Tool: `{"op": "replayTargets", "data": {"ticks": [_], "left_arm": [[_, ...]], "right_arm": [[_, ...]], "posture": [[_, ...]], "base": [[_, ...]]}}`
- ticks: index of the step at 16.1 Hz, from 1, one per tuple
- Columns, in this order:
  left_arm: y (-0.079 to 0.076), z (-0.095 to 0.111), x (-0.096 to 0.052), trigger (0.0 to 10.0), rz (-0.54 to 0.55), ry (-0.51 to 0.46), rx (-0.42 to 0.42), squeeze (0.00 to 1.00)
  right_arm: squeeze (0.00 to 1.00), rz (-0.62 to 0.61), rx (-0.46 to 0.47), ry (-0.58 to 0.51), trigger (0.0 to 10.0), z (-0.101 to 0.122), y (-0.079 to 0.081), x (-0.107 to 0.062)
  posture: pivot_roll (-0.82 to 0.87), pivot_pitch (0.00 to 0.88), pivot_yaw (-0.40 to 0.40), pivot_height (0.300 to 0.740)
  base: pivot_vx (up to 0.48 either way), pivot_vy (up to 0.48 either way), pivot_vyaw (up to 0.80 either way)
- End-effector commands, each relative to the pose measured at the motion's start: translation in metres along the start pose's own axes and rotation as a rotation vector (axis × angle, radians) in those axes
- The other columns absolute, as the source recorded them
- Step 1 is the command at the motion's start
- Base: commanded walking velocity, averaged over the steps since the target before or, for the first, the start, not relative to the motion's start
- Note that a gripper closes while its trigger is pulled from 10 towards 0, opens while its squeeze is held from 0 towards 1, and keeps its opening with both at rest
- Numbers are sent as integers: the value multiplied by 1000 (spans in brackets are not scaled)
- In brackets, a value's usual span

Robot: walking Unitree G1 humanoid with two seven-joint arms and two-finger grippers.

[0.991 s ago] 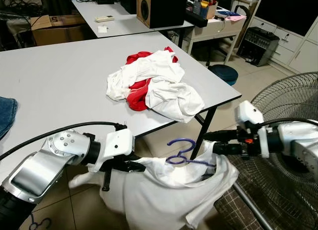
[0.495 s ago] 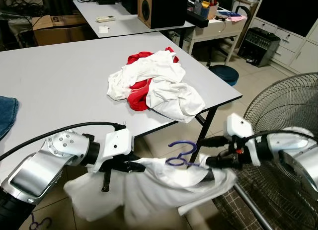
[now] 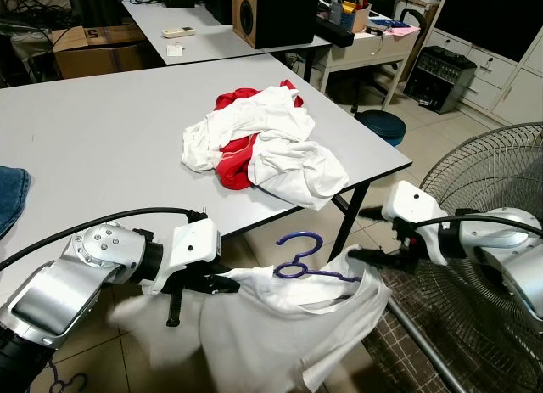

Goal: Hang hanger

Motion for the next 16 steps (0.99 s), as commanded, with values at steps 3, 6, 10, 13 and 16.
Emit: {"op": "replayTargets", "data": {"ticks": [3, 6, 10, 13, 16], "left_arm": [[7, 4, -6, 0, 39, -20, 6, 0], [10, 6, -9, 0, 58, -32, 11, 0], [14, 16, -8, 0, 70, -82, 39, 0], [14, 30, 0, 0, 50, -138, 62, 0], [14, 31, 3, 0, 45, -142, 69, 0]], "right_arm": [[1000, 233, -5, -163, 10000, 24, 35, -6], [1000, 232, 30, -248, 10000, 36, 24, -18], [1000, 226, -72, -135, 10000, 25, 16, -23], [0, 303, -121, -166, 10000, 34, 20, -2], [0, 339, -129, -180, 0, 39, 20, 8]], "posture": [[-54, 0, -53, 740], [-52, 0, -52, 740], [-54, 0, -55, 740], [-54, 0, -55, 740], [-51, 0, -59, 740]], "base": [[0, 0, 0], [0, 0, 0], [0, 0, 0], [0, 0, 0], [0, 0, 0]]}}
Point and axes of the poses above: a point about 5 cm out from each wrist's last joint towards the gripper, its own x axis pointing out of the wrist towards the gripper, its own z axis along the axis of the wrist's last joint, y = z × x, the point moved 2 cm from there along x, pointing out of the wrist towards the gripper, and after that the axes turned 9 degrees about x, right-handed, at the moved point
